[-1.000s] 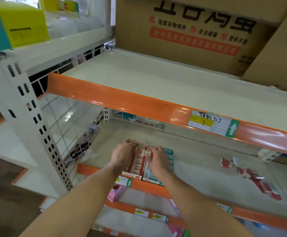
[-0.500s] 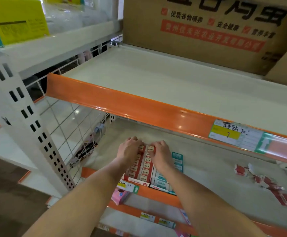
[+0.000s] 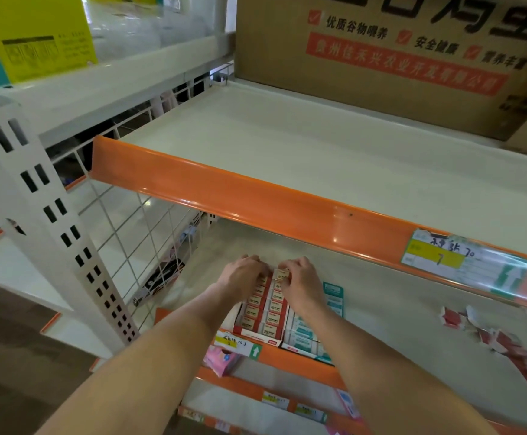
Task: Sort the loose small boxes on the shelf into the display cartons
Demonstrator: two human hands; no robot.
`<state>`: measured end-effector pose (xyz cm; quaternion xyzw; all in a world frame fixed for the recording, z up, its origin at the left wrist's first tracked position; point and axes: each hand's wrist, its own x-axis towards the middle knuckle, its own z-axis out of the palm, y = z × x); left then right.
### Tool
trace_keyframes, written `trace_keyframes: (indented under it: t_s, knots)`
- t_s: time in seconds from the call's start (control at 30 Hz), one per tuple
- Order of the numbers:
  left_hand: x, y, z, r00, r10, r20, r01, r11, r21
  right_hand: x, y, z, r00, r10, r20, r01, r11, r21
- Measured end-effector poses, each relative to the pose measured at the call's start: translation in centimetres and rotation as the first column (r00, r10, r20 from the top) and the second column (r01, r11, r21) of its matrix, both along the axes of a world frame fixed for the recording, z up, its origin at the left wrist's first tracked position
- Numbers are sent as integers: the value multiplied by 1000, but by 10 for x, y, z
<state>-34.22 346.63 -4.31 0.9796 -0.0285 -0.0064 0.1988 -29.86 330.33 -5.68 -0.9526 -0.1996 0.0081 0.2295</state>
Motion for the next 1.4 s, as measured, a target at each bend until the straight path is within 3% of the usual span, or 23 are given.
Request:
trace_keyframes:
  t_s: [0.17,0.4,0.57,1.03,1.4]
  knots:
    - [-1,1,-3,1000,15,14,-15,1000,-4,-3,-5,-3,994,96,47,-90,991,-101]
    - [-6,5,4,981,169,99,-156,979,-128,-9,-9,-2,999,21,26,-20,999,-38]
    - [-18,1,7,971,193,142,-172,974,-147,-24,-23,-3,995,-81,60,80,997,9]
    - [-29,-98,3,987,-99,122,112,988,-102,-48,-93,-13,940,-338,48,338,941,15]
    - [-16,-177,0,984,-134,117,150,979,-137,-57,-172,-18,905,-426,20,424,904,51]
